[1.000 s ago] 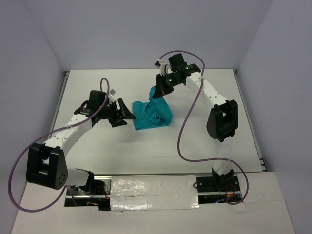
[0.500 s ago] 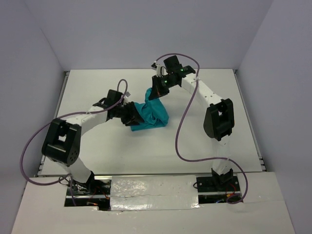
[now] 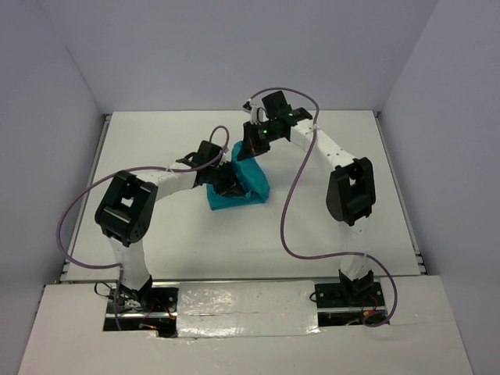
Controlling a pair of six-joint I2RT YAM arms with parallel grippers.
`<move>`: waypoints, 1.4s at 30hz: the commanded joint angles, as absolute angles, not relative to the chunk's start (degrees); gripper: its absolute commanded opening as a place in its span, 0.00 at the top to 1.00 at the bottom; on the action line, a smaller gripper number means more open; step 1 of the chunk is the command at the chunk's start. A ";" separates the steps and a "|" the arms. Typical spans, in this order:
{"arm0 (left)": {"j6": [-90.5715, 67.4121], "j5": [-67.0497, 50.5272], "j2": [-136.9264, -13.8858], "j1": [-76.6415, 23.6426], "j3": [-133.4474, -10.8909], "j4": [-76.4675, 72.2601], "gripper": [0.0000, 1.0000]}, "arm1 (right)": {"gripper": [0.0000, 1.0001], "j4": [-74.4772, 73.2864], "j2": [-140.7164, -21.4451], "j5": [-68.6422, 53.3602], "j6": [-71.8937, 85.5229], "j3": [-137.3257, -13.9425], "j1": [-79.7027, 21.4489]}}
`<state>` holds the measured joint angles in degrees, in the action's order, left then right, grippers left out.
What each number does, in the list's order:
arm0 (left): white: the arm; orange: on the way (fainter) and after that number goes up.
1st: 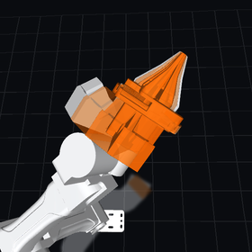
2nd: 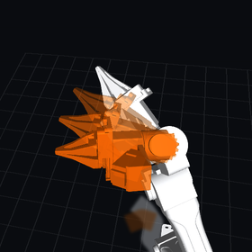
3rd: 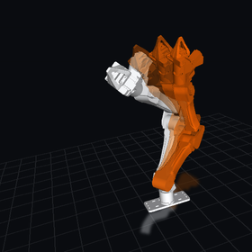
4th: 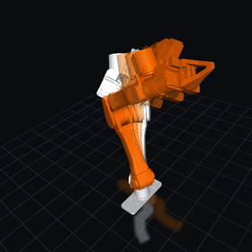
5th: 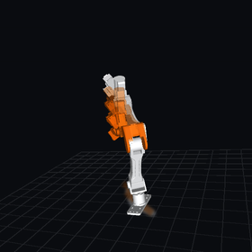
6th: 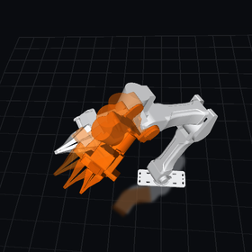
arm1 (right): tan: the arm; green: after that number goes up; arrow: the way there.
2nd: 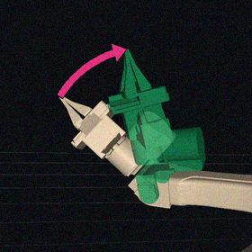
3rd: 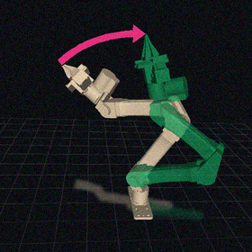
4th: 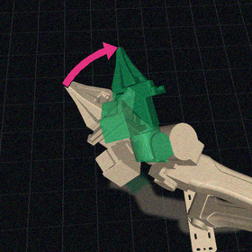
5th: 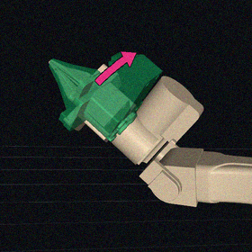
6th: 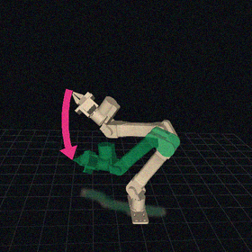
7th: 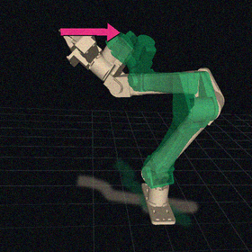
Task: Fold and stack the t-shirts
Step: Fold the long partially folded tshirt into a neat square
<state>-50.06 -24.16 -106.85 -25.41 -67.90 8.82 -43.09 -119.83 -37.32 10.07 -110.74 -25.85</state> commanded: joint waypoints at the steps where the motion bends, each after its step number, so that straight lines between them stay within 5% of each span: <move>1: -51.85 -21.10 -108.89 -27.24 -70.39 6.51 0.71 | 1.00 -39.29 -117.78 -38.76 12.21 -109.61 -25.93; 14: -59.32 -21.45 -114.00 -29.88 -67.68 -5.09 0.71 | 1.00 -35.33 -116.37 -39.73 17.40 -105.38 -25.31; 22: -54.59 -14.51 -99.86 -29.09 -69.52 6.40 0.63 | 1.00 -35.86 -116.10 -39.55 16.96 -105.64 -24.17; 29: -49.92 -10.11 -87.39 -27.69 -66.02 15.90 0.45 | 1.00 -35.69 -116.72 -40.17 17.40 -107.14 -24.17; 42: -51.24 -5.28 -60.57 -18.02 -46.94 24.96 0.44 | 1.00 -33.49 -120.32 -38.41 22.41 -111.44 -29.61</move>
<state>-51.20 -6.70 -65.12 -18.79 -47.97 22.13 -36.38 -119.28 -38.37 20.21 -107.72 -27.27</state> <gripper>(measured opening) 0.560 0.030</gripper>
